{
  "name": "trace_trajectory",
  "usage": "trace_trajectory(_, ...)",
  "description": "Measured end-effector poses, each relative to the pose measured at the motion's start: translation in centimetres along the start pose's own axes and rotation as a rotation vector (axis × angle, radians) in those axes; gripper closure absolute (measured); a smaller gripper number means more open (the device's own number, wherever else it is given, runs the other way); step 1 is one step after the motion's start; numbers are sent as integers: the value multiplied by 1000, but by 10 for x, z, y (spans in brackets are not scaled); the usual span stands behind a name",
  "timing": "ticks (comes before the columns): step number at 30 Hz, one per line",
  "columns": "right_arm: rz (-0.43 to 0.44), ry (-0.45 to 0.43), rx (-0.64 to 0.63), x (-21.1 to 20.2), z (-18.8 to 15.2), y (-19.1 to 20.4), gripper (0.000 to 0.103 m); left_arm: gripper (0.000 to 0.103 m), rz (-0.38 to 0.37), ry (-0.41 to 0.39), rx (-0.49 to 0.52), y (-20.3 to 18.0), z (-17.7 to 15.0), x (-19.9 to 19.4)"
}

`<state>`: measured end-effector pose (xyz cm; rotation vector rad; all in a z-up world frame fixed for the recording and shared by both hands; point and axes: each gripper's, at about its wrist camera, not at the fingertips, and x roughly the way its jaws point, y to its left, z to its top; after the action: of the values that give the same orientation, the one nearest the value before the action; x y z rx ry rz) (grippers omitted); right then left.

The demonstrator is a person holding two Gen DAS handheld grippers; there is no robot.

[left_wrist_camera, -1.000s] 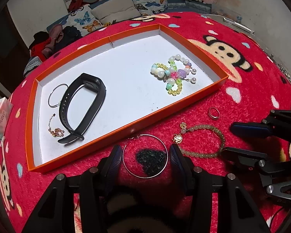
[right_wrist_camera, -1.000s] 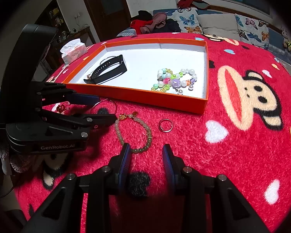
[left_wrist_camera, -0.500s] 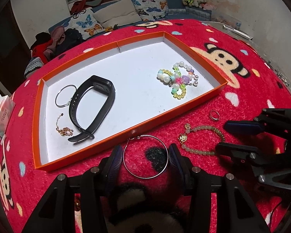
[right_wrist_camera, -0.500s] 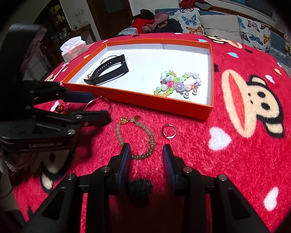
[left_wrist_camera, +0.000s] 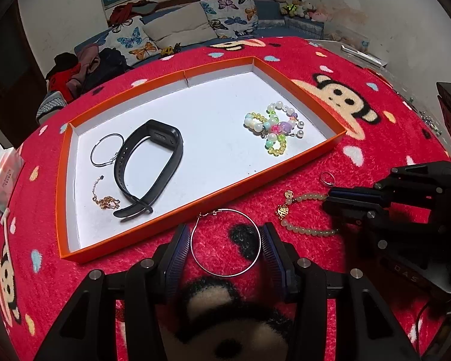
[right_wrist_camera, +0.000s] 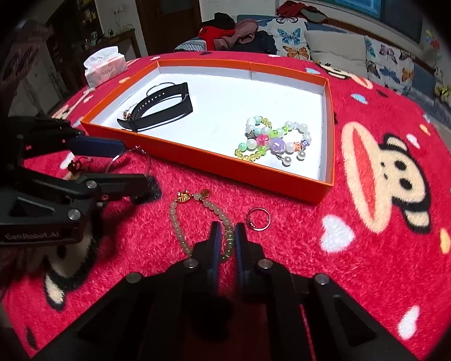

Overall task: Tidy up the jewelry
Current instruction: 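Close the left tool on the large hoop while the right grasps the bead bracelet, then carry the large hoop and bead bracelet into the tray and open both tools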

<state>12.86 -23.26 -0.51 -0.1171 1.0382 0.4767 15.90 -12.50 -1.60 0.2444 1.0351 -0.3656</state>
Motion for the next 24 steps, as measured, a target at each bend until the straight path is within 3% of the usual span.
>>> trace_trajectory(13, 8, -93, -23, -34, 14, 8, 95, 51, 15, -47, -24, 16, -3, -29)
trace_trajectory(24, 22, -187, -5, -54, 51, 1, 95, 51, 55, -106, -84, 62, 21, -53)
